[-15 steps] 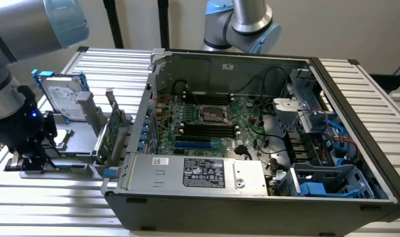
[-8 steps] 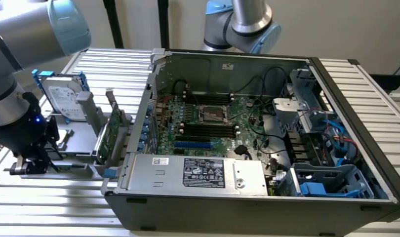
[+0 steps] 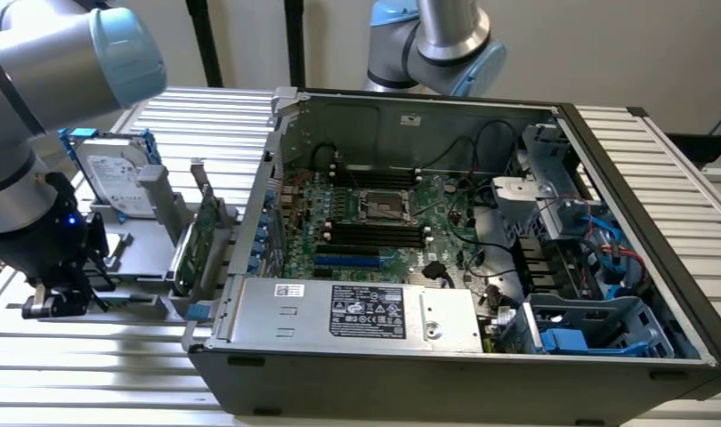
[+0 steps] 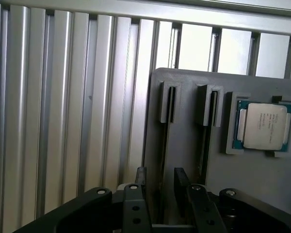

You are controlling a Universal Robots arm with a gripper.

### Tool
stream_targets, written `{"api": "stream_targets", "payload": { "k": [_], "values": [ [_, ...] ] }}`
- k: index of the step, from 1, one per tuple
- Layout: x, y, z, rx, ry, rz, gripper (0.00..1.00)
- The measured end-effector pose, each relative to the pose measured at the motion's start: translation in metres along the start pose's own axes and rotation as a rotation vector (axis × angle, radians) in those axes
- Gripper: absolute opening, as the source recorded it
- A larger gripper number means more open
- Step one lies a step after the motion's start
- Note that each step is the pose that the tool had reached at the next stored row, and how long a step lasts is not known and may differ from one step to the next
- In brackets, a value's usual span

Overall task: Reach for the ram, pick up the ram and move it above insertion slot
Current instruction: 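Pick up the ram and move it above insertion slot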

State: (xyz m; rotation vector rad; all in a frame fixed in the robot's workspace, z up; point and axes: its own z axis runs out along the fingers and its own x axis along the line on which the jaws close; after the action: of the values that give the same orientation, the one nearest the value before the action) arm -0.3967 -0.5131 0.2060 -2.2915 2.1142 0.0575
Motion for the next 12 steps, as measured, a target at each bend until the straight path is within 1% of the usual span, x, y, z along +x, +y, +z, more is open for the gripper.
{"api": "stream_targets", "payload": {
  "k": [5,8,11,12],
  "values": [
    [-0.0012,0.0,0.0026,-0.0087,-0.0008,0.0,0.36],
    [-0.0022,-0.0001,0.0047,-0.0155,-0.0014,0.001,0.36],
    [-0.003,-0.0002,0.0071,-0.0238,-0.0021,0.001,0.36],
    [-0.003,-0.0002,0.0075,-0.0256,-0.0022,0.003,0.36]
  ]
}}
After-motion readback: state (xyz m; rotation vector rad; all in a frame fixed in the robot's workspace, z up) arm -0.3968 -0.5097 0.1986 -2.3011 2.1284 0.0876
